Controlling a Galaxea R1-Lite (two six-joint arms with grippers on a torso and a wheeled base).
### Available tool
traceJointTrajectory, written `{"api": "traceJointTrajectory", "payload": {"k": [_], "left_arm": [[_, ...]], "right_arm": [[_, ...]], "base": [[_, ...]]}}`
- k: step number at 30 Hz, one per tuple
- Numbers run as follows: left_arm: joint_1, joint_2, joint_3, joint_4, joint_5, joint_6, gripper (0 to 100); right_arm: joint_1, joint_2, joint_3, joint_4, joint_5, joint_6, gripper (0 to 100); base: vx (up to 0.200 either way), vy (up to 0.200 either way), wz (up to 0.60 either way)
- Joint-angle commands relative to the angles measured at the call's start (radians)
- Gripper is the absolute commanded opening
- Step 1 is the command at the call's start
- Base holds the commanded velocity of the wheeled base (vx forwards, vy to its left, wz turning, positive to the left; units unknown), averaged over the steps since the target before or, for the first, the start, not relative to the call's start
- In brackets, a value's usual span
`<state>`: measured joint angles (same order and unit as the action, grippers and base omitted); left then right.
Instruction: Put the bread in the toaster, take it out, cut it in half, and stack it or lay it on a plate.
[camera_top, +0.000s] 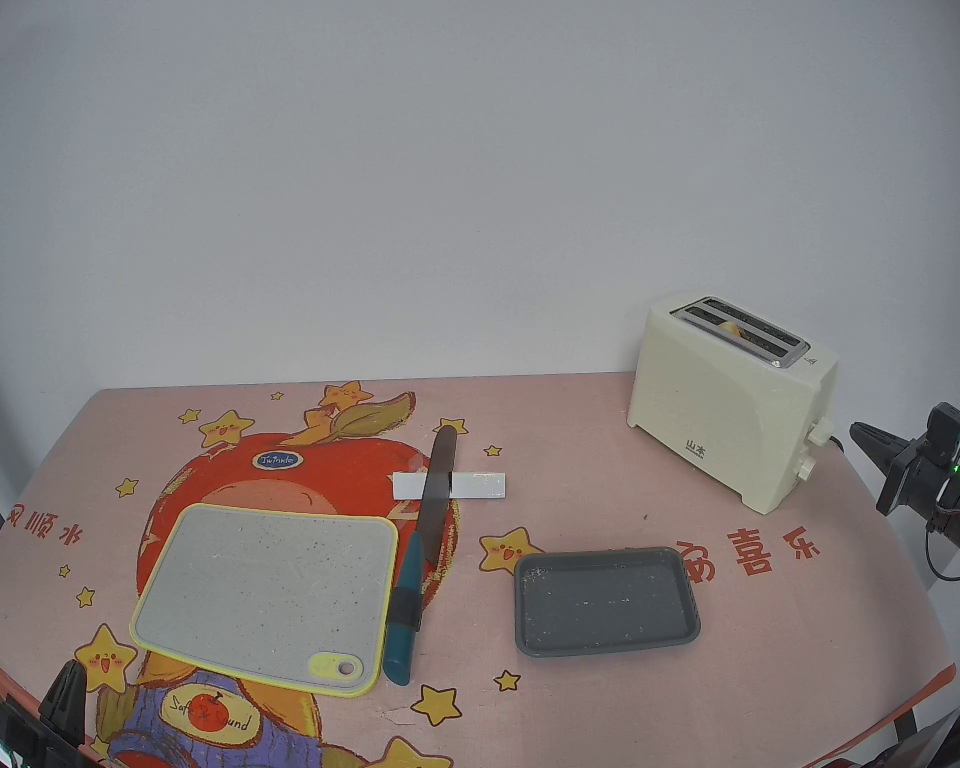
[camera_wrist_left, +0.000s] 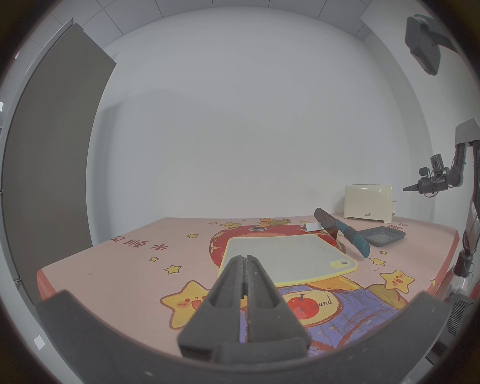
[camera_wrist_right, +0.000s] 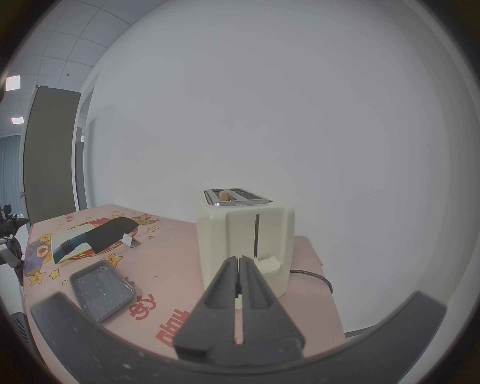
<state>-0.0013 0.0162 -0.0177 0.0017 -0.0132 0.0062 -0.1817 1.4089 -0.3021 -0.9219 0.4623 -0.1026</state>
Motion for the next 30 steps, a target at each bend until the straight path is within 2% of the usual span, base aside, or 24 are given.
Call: {"api": "traceJointTrajectory", "payload": {"k": [1,30], "left_arm": [[0.000,-0.016,0.018,0.000,0.001,0.000,0],[0.000,-0.016,0.018,0.000,0.001,0.000,0]], "right_arm": [[-0.001,-0.008,0.001,0.000,-0.001,0.001,0],[-0.016,-0.004,0.006,0.000,0.001,0.000,0]], "base": [[0.000,0.000,0.00],[0.000,0.000,0.00]]}}
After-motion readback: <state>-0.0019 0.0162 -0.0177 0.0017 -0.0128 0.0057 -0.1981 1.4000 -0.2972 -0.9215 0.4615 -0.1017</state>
